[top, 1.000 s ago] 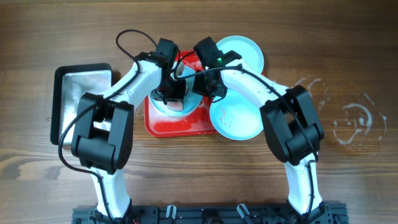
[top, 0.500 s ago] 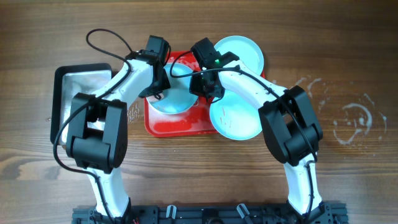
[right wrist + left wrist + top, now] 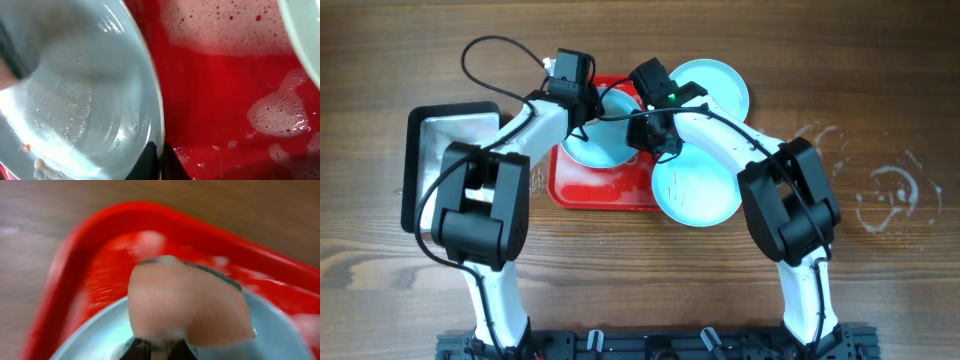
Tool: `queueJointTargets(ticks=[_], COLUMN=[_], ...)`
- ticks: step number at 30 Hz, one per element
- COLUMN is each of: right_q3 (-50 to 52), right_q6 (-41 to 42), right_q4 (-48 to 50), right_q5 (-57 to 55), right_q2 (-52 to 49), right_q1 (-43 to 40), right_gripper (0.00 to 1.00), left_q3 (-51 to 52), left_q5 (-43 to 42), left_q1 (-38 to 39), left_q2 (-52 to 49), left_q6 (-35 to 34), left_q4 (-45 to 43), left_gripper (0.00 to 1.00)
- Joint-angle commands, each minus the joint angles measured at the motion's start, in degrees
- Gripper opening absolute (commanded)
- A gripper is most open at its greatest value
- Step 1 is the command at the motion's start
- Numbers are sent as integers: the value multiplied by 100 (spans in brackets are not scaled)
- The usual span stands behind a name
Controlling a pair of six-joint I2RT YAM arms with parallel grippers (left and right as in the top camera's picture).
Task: Clean dirty plates on tray and stack at the side
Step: 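Scrub the held plate with the sponge in the left gripper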
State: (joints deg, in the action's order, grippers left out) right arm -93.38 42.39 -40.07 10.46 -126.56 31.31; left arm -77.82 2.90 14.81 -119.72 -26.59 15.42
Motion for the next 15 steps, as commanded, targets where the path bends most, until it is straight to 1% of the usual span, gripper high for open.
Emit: queueJointTargets(ticks=[1, 5, 7, 10, 15], right_q3=[50, 50, 50, 50, 50], right_q6=[-146, -144, -138, -133, -138], right_q4=[-109, -90, -90, -94, -90], right_q5=[-155, -155, -153, -153, -155], right_q2=[-107, -107, -107, -107, -107], right_q1=[-9, -7, -7, -7, -2], right_gripper=[4, 4, 4, 4, 4], left_q3=[79, 79, 79, 72, 57], left_q5=[-1182, -1683, -1799, -1853, -1823], left_q1=[201, 372, 433, 446, 308], left_q2=[-149, -149, -146, -136, -133], left_q6=[671, 1318, 1572, 1722, 1744], left_q4=[-201, -146, -79, 155, 1104], left_gripper=[4, 4, 4, 4, 4])
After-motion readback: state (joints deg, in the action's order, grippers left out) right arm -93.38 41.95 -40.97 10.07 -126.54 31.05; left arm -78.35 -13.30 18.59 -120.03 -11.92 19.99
